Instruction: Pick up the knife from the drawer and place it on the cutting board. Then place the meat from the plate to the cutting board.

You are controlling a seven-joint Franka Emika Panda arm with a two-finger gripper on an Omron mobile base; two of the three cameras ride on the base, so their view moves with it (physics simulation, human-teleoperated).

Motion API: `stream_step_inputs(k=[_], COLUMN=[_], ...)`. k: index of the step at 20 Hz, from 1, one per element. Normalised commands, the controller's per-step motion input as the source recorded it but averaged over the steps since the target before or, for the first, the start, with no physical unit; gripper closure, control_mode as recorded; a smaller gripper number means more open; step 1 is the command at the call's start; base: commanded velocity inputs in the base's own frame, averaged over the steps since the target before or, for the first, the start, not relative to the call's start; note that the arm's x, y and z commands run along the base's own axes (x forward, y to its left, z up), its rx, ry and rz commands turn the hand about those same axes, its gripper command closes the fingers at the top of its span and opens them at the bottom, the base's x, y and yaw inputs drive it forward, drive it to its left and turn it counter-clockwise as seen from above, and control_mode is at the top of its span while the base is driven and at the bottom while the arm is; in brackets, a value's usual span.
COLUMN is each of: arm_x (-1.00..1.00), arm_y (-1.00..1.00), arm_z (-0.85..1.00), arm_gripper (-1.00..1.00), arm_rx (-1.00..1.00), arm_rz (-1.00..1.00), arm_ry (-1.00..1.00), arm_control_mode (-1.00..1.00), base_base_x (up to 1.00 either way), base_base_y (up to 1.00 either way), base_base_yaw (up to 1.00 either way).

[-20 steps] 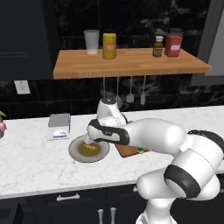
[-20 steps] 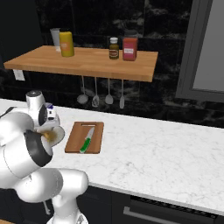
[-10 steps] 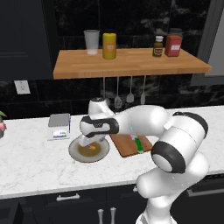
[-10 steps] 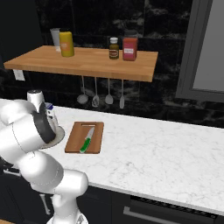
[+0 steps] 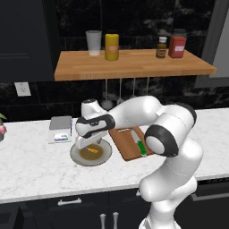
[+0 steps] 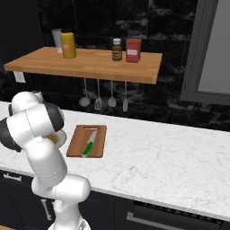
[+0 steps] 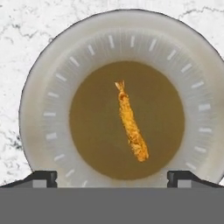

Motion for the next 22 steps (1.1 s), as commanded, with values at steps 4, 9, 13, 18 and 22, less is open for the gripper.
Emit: stream_step_inputs(k=[4,9,13,18,22], arm_x=[0.25,0.22,0.04,0.08,0.10], arm_y=[0.00,0.00,0.00,0.00,0.00], arm_z=[-0.31,-0.27,-0.21,-0.20,-0.18], arm_gripper=[-1.00,-1.00,-1.00,-1.00,-1.00], arm_rx=[0.00,0.00,0.00,0.00,0.00], arm_rz=[0.03,0.01,0.01,0.00,0.00], arm_ry=[0.00,0.00,0.00,0.00,0.00], arm_control_mode=[-1.00,-1.00,-1.00,-1.00,-1.00], base_base_x=[0.00,0.00,0.00,0.00,0.00], base_base_y=[0.00,0.00,0.00,0.00,0.00], base_base_yaw=[0.00,0.00,0.00,0.00,0.00])
